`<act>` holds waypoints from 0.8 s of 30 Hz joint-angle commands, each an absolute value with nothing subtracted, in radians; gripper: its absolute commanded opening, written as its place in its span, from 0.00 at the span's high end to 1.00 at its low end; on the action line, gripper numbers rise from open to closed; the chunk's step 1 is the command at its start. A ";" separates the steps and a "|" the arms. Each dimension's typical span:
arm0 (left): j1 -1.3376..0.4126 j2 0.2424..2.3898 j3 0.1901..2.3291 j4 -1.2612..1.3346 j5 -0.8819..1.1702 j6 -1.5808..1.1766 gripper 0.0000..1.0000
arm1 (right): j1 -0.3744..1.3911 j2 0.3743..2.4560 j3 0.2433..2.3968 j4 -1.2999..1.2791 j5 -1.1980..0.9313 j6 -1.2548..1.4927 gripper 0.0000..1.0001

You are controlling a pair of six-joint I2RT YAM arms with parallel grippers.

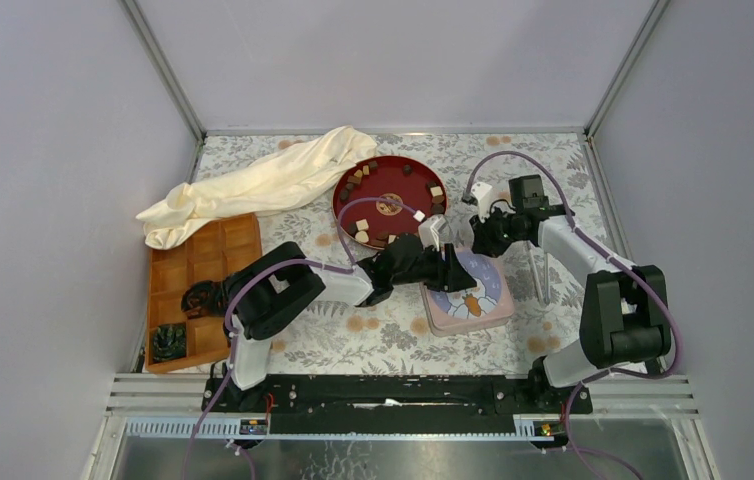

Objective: Pack the chocolate
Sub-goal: Close the box lid on the packing box.

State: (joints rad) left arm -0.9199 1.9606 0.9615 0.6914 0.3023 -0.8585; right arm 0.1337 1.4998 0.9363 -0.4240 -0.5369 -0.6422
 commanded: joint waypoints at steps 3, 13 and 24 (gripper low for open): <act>-0.911 1.988 0.924 0.621 0.300 -0.836 0.45 | 0.133 1.603 0.961 -0.460 -0.266 -0.581 0.85; -0.894 1.895 0.967 0.499 0.290 -0.765 0.44 | 0.133 1.283 1.076 -0.608 -0.528 -0.646 0.83; -0.889 1.932 0.972 0.507 0.314 -0.776 0.44 | 0.155 1.546 0.968 -0.491 -0.248 -0.584 0.92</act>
State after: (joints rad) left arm -0.8955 1.9049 0.9676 0.5640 0.3084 -0.8047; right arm 0.1394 1.3861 1.0286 -0.5495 -0.4137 -0.6151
